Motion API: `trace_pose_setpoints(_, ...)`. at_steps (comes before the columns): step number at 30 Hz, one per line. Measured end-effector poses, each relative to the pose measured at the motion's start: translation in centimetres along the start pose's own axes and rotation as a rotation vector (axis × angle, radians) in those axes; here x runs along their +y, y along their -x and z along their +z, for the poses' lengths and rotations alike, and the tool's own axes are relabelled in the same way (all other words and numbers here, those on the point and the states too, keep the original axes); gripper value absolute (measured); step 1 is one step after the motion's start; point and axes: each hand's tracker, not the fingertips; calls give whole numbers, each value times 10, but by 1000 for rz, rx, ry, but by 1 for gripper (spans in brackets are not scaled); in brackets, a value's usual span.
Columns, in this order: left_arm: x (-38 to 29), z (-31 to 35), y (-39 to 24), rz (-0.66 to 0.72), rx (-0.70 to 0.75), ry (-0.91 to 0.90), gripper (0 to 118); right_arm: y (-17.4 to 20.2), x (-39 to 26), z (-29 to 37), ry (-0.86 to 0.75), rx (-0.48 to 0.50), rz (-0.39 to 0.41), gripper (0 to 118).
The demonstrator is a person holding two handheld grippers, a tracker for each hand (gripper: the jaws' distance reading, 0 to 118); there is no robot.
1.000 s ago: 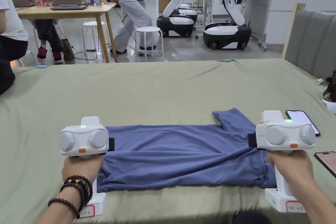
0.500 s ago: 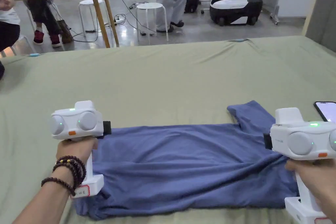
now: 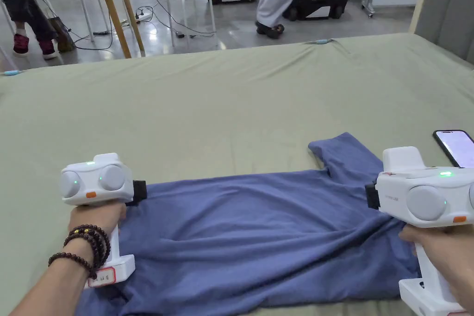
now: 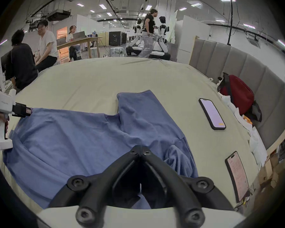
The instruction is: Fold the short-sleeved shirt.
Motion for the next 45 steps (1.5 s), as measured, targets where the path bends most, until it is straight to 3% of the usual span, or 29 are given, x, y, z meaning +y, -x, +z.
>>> trace_pose_setpoints(1, 0, 3, 1, 1, -8, 0, 1, -1, 0, 0, -1, -4, -3, 0)
trace_pose_setpoints(15, -24, 78, -11, -75, 14, -126, 1, -40, 40, 7, -24, -37, -36, 3)
trace_pose_setpoints(16, -26, 79, -13, -80, 19, -127, 1, -45, 46, 0, -12, -32, -44, 10)
trace_pose_setpoints(19, -29, 78, -14, -66, 13, -119, 1, -54, 60, -32, 47, -32, -60, 77)
trace_pose_setpoints(20, -31, 77, -15, -63, 14, -118, 1, -56, 62, -45, 71, -36, -62, 88)
trace_pose_setpoints(27, -31, 57, -18, -93, 42, -109, 1, -65, 57, -116, 203, -53, -87, 83)
trace_pose_setpoints(29, -29, 53, -17, -85, 40, -101, 1, -65, 49, -129, 250, -49, -78, 69)
trace_pose_setpoints(31, -28, 51, -17, -84, 44, -101, 1, -64, 40, -134, 250, -30, -83, 65)
trace_pose_setpoints(32, -28, 50, -17, -91, 53, -102, 1, -63, 42, -129, 239, -42, -85, 48)
trace_pose_setpoints(33, -29, 50, -19, -102, 68, -107, 1, -62, 46, -125, 239, -42, -84, 18)
trace_pose_setpoints(34, -28, 49, -20, -106, 73, -106, 1, -60, 49, -121, 233, -42, -78, 1)
trace_pose_setpoints(38, -31, 58, -21, -105, 79, -116, 1, -52, 54, -98, 198, -71, -30, 1)
trace_pose_setpoints(45, -50, 111, -9, -94, 39, -177, 1, -41, 39, -6, 50, -70, -37, 1)
